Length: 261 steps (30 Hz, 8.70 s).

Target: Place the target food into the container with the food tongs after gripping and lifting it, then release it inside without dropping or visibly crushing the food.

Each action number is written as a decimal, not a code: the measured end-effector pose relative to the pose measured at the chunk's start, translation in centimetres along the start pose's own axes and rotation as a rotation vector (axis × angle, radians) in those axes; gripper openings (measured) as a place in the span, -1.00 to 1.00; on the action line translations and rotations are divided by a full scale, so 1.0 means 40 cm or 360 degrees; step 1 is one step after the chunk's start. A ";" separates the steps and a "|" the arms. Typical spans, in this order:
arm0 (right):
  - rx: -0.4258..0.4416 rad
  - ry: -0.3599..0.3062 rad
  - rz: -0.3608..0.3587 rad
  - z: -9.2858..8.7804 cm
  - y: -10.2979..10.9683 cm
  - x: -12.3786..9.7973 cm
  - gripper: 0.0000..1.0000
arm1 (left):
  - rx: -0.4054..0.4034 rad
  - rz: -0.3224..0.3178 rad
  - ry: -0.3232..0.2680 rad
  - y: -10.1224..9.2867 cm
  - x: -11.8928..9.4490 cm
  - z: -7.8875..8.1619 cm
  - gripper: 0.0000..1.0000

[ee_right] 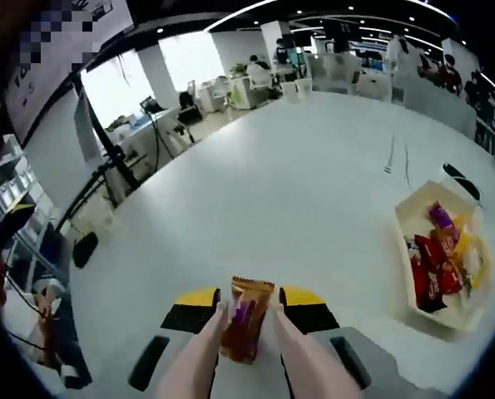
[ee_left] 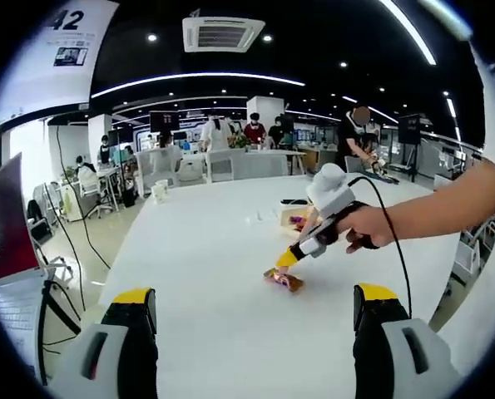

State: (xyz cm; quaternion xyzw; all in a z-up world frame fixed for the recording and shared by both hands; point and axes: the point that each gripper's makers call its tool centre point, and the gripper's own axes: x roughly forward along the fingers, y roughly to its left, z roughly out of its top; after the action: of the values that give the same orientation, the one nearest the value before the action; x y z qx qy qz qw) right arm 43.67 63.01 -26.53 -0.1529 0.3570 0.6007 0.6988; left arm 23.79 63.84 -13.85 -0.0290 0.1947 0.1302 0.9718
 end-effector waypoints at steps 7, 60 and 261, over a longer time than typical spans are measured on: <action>-0.0006 0.0010 -0.0099 -0.021 -0.006 0.028 -0.45 | 0.0005 -0.0016 -0.0001 -0.006 0.003 0.002 0.99; -0.0151 -0.0285 -0.0066 -0.025 -0.057 -0.303 -0.62 | 0.0071 -0.0160 -0.0115 -0.241 0.095 0.101 0.99; -0.0225 -0.0542 -0.0275 0.292 -0.501 -0.458 -0.61 | 0.0119 -0.0148 -0.0102 -0.246 0.162 0.169 0.99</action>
State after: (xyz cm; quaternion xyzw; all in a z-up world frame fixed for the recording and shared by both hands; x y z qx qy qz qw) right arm 65.93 52.49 -10.19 -0.1277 0.1762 0.5792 0.7856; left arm 34.65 56.64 -10.08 0.0025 0.1668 0.0784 0.9829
